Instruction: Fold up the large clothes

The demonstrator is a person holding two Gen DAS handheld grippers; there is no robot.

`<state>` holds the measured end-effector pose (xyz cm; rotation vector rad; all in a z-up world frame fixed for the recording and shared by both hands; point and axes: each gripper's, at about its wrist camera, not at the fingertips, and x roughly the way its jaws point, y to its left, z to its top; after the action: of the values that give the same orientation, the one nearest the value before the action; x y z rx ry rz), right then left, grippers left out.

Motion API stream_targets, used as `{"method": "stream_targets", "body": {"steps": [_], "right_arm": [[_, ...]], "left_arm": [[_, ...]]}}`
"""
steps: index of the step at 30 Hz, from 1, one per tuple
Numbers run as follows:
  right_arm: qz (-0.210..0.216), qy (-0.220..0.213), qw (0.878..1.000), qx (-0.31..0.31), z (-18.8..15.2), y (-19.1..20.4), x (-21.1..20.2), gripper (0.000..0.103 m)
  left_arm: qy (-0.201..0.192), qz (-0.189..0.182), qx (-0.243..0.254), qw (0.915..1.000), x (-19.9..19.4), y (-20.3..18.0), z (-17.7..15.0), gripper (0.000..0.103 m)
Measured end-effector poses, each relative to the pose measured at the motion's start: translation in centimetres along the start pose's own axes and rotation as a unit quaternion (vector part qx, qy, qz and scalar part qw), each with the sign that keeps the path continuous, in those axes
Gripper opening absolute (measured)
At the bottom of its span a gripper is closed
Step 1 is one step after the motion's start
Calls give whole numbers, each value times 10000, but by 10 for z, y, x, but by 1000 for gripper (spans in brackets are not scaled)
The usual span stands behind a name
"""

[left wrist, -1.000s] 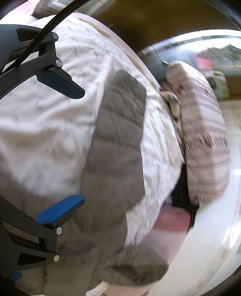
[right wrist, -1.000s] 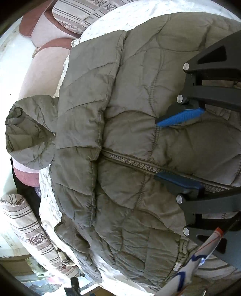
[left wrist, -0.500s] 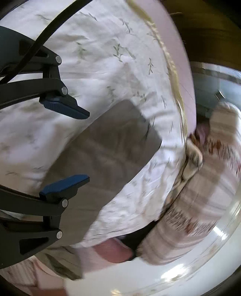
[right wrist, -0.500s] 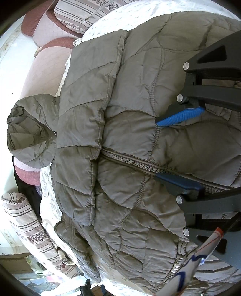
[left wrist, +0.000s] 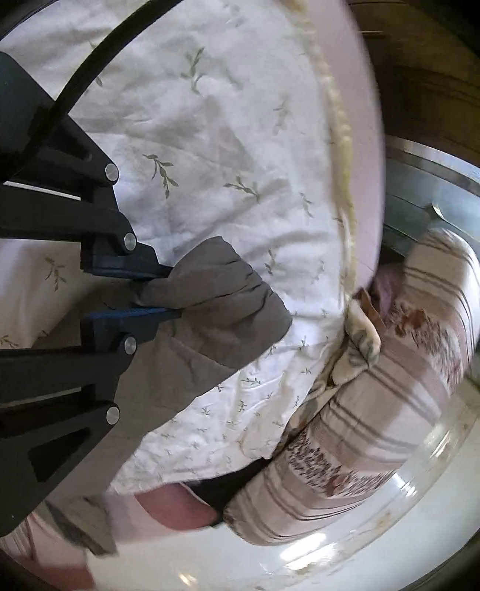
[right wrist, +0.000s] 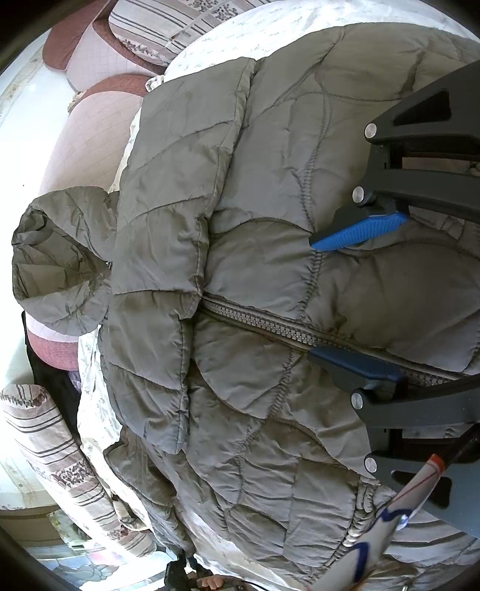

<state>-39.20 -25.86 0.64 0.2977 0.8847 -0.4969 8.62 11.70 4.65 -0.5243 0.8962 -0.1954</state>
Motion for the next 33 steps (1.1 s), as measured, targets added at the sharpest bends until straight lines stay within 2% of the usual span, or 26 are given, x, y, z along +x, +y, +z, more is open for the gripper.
{"method": "stream_targets", "body": {"steps": [4,6,8,10,14,17,19,22,25,30,32,33], "right_arm": [[76,9,9999,75,2,-3,-1,59],[402,-17,9988,277,6,-12,-9,59],[598,-207,9968,492,13,-22,-22,58],[499,-507,9953,661,19,-36,-37,59],[375,-996,9856,1316,28,-76,-61,59],[152,-1208,9768,1760,29,-105,-70,59],[33,-1255,9696,2100,27,-124,-74,59],[-243,-1416,9590,2442,23,-146,-87,59],[-538,-1589,9503,2621,21,-165,-101,59],[-570,-1681,9377,2986,14,-196,-114,59],[-510,-1680,9351,3078,14,-203,-115,59],[-484,-1669,9343,3113,14,-206,-114,59]], "left_arm": [[-335,-229,551,9977,-35,-38,-3,11],[-480,-527,802,9942,-60,-64,-6,11],[-638,-828,1135,9880,-91,-97,-16,11],[-737,-1208,1459,9791,-123,-133,-31,11],[-647,-1806,2208,9563,-168,-213,-82,11],[-359,-2313,2717,9335,-191,-270,-134,11],[-116,-2548,3144,9144,-201,-310,-180,11],[319,-2671,3627,8922,-196,-350,-249,11],[857,-2630,3952,8760,-176,-373,-315,11],[1770,-2161,4558,8451,-130,-387,-420,14],[1988,-1765,4891,8307,-114,-387,-452,19],[2020,-1668,4969,8273,-114,-385,-459,21]]}}
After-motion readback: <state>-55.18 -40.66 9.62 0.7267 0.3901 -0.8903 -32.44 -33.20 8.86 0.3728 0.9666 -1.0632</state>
